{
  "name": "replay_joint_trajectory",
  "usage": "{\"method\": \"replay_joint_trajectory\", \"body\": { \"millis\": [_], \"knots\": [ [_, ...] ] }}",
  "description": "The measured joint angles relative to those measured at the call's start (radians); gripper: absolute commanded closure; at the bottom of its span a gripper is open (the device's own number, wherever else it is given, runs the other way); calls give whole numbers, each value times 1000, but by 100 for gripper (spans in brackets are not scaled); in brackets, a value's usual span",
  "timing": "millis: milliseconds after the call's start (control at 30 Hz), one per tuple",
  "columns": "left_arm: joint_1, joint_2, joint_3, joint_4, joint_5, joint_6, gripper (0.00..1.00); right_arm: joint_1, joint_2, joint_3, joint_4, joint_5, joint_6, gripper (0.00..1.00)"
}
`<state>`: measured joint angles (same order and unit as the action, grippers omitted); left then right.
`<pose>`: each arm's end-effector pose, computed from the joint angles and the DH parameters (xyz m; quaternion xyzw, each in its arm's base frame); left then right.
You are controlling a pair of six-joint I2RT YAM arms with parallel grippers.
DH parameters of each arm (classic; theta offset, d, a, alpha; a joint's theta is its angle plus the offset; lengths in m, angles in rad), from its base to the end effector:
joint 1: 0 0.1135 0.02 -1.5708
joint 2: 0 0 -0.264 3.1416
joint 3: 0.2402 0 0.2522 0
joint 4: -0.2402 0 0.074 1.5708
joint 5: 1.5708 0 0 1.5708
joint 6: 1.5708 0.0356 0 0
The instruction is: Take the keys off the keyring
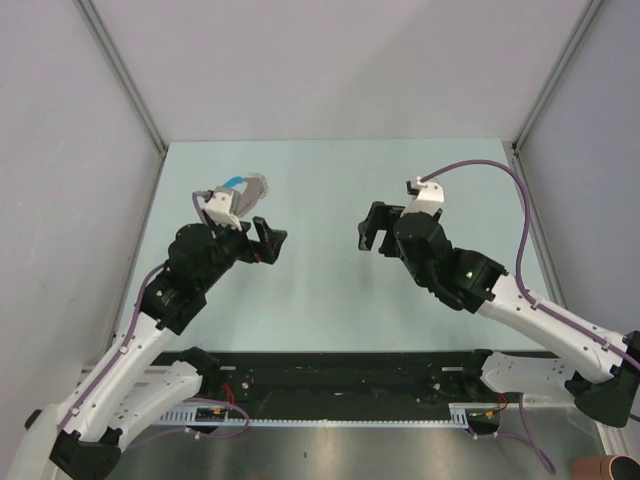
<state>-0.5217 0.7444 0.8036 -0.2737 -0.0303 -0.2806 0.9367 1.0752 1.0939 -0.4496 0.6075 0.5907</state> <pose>0.1513 -0.0857 0.3434 0.0842 0.7741 -0.2341 0.5821 0.1538 0.1749 0.3672 0.0207 0.8192 0.1742 0.5461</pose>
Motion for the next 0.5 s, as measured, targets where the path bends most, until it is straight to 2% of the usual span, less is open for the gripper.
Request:
{"method": "replay_joint_trajectory", "body": {
  "millis": [200,333,500],
  "knots": [
    [0,52,4,-6,-84,0,1,3,8,0,-27,19,-13,0],
    [29,169,77,-53,-170,2,3,40,-19,-68,-8,31,-48,1],
    [230,396,243,-77,-150,-24,8,78,-166,-240,50,-49,-129,2]
  ]
}}
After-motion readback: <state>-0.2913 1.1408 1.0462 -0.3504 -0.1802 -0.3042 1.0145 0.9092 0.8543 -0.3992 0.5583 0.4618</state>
